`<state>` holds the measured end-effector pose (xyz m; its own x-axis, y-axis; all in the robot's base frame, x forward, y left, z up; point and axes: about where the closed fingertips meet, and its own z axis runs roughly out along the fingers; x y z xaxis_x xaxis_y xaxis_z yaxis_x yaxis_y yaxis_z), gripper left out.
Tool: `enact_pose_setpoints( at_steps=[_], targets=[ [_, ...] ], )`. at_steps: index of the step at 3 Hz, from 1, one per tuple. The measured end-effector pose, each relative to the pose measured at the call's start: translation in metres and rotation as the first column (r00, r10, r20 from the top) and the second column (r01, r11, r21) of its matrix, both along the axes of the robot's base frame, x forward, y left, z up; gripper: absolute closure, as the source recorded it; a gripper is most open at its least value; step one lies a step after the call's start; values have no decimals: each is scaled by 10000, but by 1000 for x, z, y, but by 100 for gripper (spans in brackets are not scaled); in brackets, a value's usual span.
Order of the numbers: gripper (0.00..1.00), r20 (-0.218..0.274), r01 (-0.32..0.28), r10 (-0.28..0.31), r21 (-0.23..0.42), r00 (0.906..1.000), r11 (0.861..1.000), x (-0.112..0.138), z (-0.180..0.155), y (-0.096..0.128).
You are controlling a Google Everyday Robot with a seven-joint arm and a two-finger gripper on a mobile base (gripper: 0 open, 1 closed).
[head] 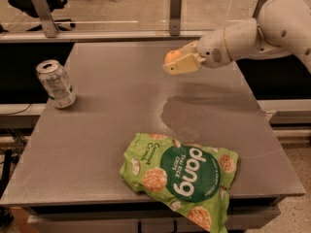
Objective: Move orange near green rice chip bag
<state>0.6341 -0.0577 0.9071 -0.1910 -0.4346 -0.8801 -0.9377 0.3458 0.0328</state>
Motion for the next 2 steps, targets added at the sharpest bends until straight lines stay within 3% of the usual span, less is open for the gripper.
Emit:
enact_pose_setpoints(
  at_steps=[2],
  targets=[
    [100, -816, -157, 185, 349, 9965, 9993, -68, 10, -75]
  ],
)
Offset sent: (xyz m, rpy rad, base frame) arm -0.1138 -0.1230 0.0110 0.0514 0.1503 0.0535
